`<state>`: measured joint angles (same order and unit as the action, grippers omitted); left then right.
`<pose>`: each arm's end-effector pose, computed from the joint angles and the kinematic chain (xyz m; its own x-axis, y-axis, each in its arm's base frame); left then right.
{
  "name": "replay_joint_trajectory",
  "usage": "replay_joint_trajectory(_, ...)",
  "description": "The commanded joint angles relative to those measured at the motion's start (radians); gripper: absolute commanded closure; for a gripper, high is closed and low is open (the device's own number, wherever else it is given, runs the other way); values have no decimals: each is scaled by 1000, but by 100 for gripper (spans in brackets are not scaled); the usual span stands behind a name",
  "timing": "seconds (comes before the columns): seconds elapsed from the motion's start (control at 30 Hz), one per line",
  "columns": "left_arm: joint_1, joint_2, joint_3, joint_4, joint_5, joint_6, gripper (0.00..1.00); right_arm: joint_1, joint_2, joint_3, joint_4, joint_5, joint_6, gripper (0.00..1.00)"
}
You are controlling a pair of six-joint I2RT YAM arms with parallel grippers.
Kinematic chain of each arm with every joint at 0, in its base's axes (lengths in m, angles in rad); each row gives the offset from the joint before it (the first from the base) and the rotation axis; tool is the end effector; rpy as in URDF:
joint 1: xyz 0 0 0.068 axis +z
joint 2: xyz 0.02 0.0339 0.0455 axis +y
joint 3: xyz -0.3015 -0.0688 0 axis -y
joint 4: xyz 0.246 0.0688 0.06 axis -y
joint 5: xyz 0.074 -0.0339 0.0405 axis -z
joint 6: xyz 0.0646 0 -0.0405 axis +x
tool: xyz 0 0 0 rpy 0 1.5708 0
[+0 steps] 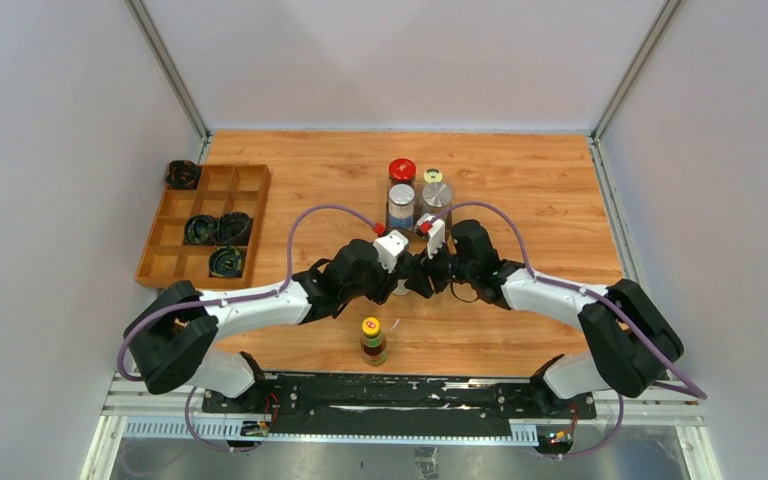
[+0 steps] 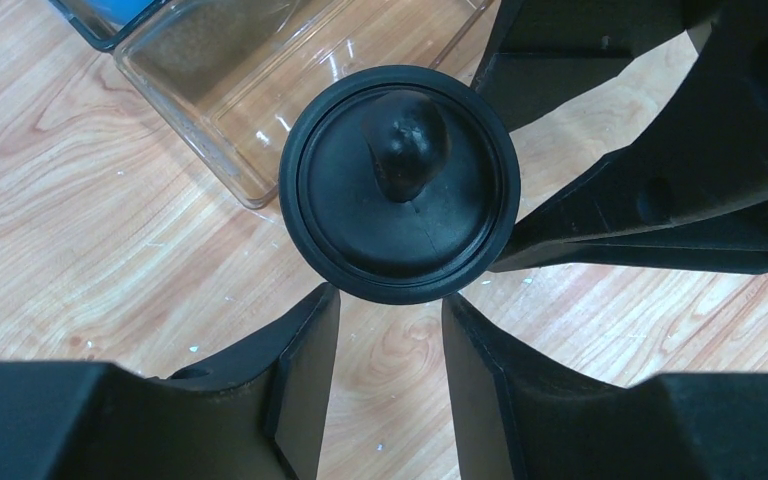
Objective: Organize the condiment bottles
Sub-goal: Pick up the bottle from the center of the board.
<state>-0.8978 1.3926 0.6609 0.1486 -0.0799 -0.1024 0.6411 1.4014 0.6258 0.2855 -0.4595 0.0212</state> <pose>0.1943 -0.2354 0.2143 -0.4169 0.3595 -0.8349 0.6990 0.7139 -0.0416 0.2259 0.2043 0.2192 -0.3952 -0.2712 -0.8777 -0.8415 0.4901 0.2274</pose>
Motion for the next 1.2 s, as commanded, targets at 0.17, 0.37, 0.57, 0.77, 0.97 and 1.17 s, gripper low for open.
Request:
replay_joint_trajectory(0.17,3,4,9,37,-1,10,53,13,-10,34,28,-18,-17,48)
replay_joint_trajectory(0.37,3,-4,16,36,0,9,53,14,-14,50,20,-28,-17,49)
replay_joint_trajectory(0.57,3,-12,36,28,18,15,53,13,-14,72,6,-41,-17,51)
replay_joint_trajectory(0.77,3,-23,60,10,36,26,52,14,-23,87,-8,-60,-44,51)
replay_joint_trajectory(0.97,3,-22,65,8,73,31,51,15,-15,91,-1,-110,-47,51)
replay_joint_trajectory(1.17,3,-29,68,8,104,30,50,23,-25,86,-1,-123,-45,51)
